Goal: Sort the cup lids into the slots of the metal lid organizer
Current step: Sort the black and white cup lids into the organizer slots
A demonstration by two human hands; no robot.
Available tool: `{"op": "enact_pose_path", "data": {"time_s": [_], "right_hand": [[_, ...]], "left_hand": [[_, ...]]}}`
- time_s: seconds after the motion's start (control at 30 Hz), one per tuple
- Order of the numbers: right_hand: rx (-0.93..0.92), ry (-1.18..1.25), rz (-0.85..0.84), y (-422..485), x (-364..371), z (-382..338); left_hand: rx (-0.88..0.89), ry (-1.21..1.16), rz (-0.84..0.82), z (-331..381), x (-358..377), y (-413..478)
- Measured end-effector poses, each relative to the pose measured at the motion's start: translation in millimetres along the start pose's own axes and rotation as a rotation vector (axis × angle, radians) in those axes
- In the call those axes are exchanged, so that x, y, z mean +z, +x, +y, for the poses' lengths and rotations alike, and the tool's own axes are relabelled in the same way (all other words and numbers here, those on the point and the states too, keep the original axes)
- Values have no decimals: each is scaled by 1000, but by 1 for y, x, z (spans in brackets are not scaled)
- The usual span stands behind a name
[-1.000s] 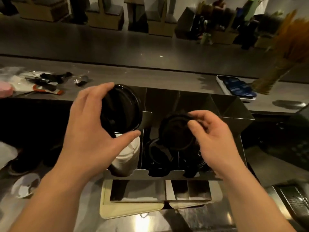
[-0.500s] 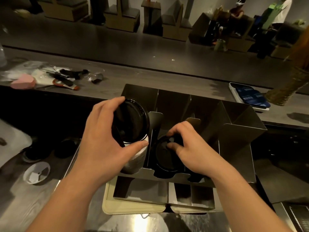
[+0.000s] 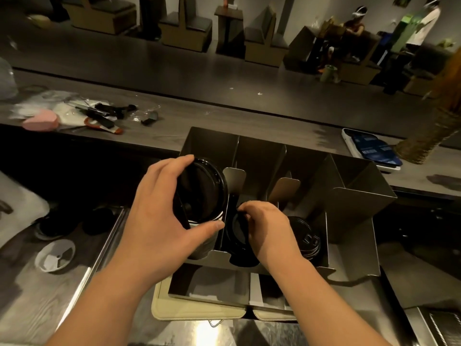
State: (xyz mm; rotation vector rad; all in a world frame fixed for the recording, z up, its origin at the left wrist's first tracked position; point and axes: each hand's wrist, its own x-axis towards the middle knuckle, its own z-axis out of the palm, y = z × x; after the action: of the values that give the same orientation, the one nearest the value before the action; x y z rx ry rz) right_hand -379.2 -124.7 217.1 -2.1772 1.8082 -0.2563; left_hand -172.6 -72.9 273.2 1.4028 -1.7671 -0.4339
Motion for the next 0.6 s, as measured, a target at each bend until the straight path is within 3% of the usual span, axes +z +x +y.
{"op": "enact_pose_path", "data": {"time_s": [0.03,0.17,0.3,0.33,0.4,0.47,0.53,0.6], "right_hand": [[11,-9,22,-1,3,0],[-105,6,389,-20,4,2],[-134,-104,364,-24,-2,0],[-138,-25,415,-26,-7,-2],[-98,374,457,-38,-24,-16],[-69,878,299,-50,-42,-36],[-143,992,184,-59,-52,-53],[-170,979,205,-65,-55,-63]], "left_hand": [[-1,3,-3,-1,0,-1],[-25,-6,-12,-2,-1,-5],[-43,-10,-32,1,-4,-7],[-45,5,-35,1,-4,-8],[-43,38,-44,3,-5,-10],[-5,95,-66,6,-6,-11],[48,147,-104,9,-7,-12],[76,127,-134,11,-9,-12]]}}
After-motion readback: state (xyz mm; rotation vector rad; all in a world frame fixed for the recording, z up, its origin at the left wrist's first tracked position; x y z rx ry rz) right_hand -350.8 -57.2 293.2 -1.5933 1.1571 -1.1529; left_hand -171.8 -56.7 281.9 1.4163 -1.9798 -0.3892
